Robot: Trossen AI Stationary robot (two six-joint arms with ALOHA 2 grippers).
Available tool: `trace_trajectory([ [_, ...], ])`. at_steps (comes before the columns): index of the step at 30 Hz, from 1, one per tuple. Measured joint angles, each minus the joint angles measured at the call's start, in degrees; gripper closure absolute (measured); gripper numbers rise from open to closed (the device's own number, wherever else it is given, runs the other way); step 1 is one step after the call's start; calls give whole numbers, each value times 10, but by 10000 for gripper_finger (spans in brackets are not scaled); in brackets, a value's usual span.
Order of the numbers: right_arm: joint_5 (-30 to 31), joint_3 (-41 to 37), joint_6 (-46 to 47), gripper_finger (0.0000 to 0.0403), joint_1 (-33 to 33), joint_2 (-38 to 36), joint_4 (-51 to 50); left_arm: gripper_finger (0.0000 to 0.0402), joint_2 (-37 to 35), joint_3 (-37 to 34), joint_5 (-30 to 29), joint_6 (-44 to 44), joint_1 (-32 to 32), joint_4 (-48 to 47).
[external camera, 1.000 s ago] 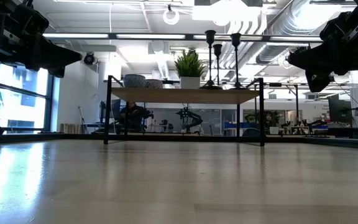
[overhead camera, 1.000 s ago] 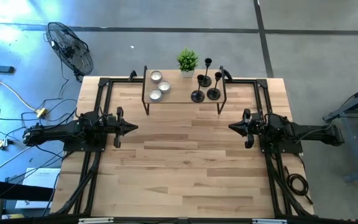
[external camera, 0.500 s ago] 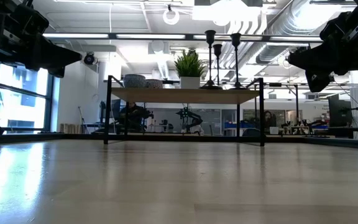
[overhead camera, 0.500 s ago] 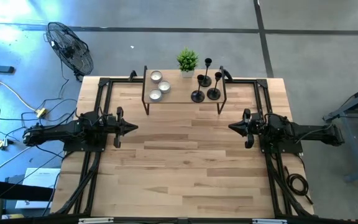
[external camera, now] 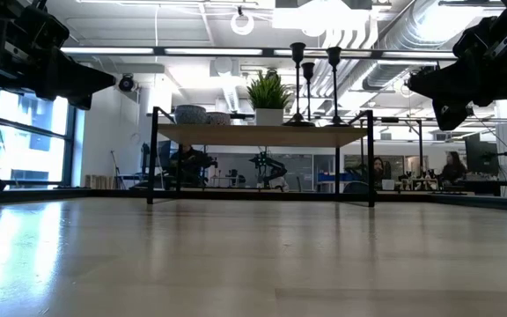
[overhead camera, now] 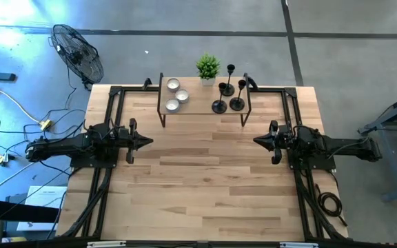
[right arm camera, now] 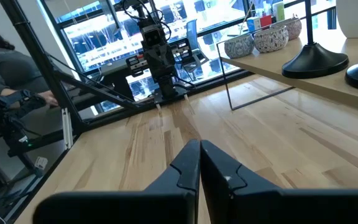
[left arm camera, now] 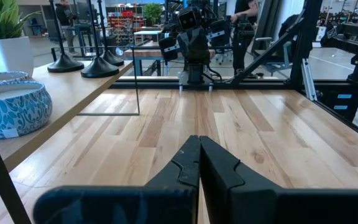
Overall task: Pick & Place candle stick holders
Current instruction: Return to Home Position
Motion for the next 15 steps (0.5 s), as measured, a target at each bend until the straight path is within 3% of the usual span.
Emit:
trace_trajectory([
  [15,0,0,0,394,0,0,0,401,0,0,0,0,0,0],
])
